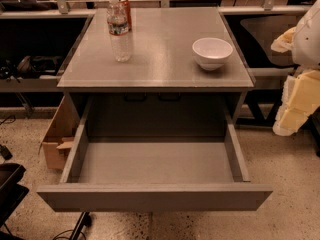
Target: Close top drawer
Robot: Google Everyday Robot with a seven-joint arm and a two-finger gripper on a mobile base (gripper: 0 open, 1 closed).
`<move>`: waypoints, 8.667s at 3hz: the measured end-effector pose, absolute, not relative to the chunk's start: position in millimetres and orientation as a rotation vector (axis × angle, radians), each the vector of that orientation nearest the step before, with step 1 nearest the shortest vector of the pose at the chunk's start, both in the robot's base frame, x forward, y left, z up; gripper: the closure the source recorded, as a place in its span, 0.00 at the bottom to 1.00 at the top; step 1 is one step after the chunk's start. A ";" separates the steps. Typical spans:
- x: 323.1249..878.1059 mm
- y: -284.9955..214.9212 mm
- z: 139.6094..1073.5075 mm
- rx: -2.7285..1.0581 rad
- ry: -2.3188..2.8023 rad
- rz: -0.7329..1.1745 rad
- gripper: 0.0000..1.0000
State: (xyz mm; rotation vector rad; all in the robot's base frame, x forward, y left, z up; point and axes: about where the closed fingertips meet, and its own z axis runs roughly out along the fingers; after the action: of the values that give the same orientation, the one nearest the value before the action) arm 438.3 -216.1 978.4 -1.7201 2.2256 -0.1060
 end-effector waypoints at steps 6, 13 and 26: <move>315.3 -187.5 754.6 -1.683 2.411 0.022 0.41; 387.7 -139.1 616.7 -1.594 2.197 -0.066 1.00; 642.9 -169.0 608.4 -1.548 1.994 -0.207 0.28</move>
Offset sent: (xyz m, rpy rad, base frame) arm -0.0167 0.0174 -0.0632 0.0776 0.0604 0.0071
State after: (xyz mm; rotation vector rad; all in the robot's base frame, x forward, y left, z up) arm 642.9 -169.0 608.4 -1.5478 1.9937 -0.2066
